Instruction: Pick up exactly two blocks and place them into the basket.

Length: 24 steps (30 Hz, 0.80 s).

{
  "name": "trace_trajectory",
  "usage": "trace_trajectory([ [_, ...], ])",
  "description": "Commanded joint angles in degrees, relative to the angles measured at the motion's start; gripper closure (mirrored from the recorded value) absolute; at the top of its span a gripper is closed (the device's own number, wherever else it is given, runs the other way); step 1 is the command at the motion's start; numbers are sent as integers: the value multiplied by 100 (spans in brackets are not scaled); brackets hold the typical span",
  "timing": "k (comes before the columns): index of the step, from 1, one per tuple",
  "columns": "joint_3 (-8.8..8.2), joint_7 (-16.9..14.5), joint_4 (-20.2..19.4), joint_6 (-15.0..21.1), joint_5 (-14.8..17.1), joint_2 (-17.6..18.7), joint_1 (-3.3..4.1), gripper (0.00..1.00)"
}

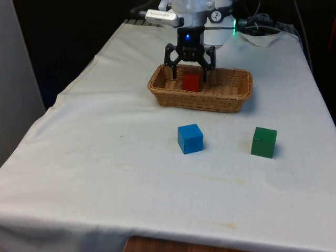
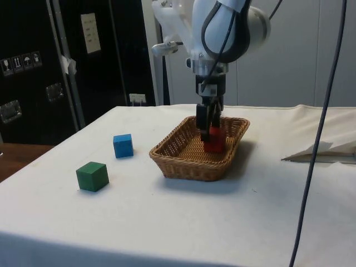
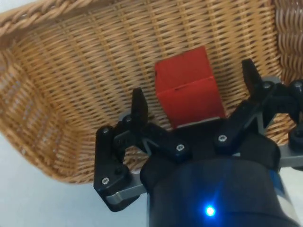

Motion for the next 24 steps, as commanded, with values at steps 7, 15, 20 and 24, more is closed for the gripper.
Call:
trace_trajectory([
  [7,80,252,46,-344,-252,-395,52,0],
  [15,309,579,252,-819,-510,-773,34,0],
  [20,435,665,407,-1026,-504,-859,40,0],
  [24,607,785,607,-1186,-470,-848,46,0],
])
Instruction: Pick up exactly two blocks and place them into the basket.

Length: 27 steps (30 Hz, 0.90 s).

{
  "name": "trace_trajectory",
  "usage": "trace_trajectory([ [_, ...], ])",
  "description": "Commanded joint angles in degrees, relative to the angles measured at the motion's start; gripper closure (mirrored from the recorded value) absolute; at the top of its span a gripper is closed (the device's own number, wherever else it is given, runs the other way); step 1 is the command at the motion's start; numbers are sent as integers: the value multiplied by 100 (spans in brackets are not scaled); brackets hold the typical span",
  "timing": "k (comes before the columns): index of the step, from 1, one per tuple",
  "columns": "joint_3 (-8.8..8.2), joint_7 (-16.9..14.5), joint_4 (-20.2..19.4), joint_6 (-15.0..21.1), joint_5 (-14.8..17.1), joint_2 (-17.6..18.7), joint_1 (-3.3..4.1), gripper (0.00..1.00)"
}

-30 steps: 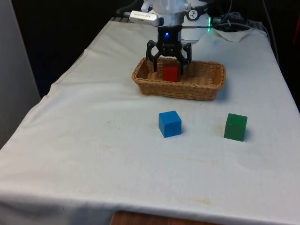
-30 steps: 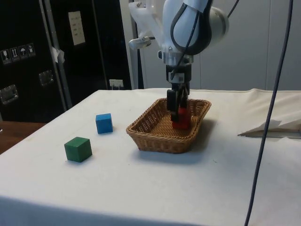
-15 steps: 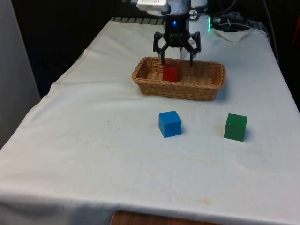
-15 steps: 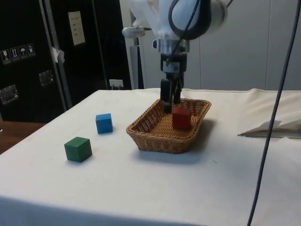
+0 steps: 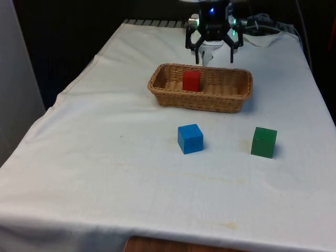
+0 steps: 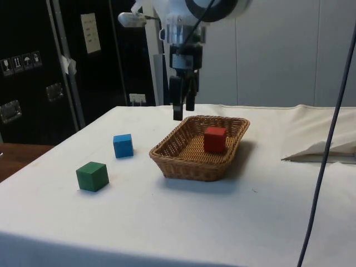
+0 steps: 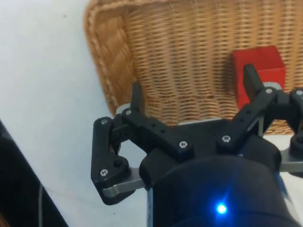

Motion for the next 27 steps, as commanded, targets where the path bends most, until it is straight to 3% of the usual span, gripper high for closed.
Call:
trace_trajectory([
  [1,29,132,80,-34,-74,69,11,0],
  [3,63,63,74,-29,0,29,0,0],
  [4,132,212,201,-74,-46,132,23,0],
  [11,338,315,441,-86,6,304,6,0],
  [19,619,625,1031,-143,11,819,34,0],
  [20,579,539,905,-97,6,716,6,0],
  [21,619,625,1031,-143,11,819,34,0],
  [27,796,785,1467,-166,11,1192,34,0],
])
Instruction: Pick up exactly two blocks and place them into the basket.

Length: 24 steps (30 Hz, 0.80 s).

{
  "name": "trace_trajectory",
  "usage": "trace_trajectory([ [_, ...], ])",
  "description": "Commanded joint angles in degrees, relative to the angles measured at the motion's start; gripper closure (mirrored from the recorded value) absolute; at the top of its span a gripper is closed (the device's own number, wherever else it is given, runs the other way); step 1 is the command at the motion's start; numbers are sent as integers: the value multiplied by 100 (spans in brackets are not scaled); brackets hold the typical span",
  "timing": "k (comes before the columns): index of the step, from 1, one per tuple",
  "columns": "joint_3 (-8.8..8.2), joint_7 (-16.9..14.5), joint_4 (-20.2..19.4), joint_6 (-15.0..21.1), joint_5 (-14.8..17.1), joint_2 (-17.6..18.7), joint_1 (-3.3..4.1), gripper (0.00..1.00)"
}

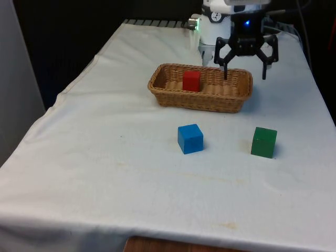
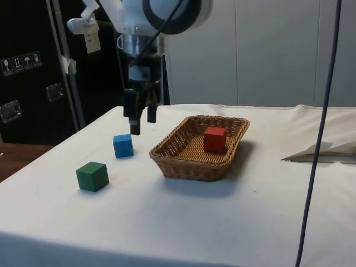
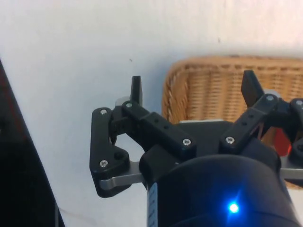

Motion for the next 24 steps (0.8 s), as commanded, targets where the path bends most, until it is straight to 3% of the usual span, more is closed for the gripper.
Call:
trace_trajectory([
  [1,23,69,138,-63,-6,109,29,0],
  [2,23,17,69,-6,0,57,6,0],
  [10,166,223,659,-126,-11,533,40,0],
  [11,189,189,676,-92,-6,539,17,0],
  [12,201,252,796,-149,-11,642,40,0],
  [24,315,309,1748,-281,17,1461,11,0],
])
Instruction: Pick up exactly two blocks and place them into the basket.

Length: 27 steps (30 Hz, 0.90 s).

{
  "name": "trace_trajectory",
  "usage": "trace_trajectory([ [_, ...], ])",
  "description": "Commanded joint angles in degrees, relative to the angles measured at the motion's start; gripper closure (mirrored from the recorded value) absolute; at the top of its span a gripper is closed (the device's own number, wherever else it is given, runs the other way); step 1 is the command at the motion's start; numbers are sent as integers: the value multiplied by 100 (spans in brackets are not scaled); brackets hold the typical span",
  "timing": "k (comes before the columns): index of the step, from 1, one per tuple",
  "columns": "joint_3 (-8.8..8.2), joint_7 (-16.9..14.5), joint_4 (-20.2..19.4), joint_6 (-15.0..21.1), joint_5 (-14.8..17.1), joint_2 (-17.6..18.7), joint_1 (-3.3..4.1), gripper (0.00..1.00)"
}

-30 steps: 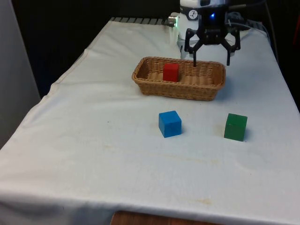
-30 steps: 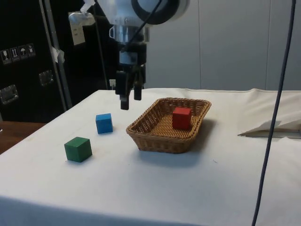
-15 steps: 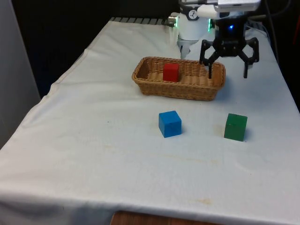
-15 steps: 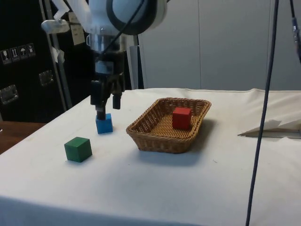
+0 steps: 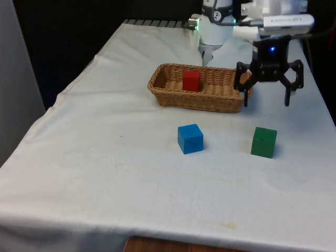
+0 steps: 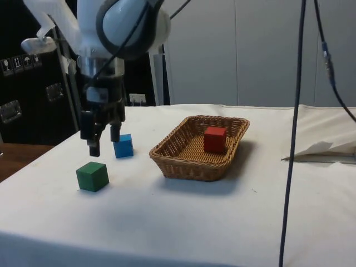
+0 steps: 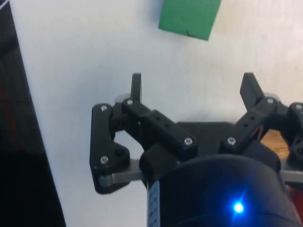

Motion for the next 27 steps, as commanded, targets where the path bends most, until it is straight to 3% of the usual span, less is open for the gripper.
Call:
trace_trajectory([
  [1,17,6,183,-57,17,172,-6,0],
  [5,23,-6,602,-103,29,561,-23,0],
  [6,0,0,498,-23,0,487,0,0],
  [10,23,-11,1049,-183,40,945,-46,0],
  [16,17,-23,1570,-309,46,1432,-80,0],
  [17,-11,0,1484,-246,17,1346,-46,0],
  [19,17,-23,1627,-327,46,1495,-86,0],
  [27,-29,23,1954,-430,6,1862,-80,0],
])
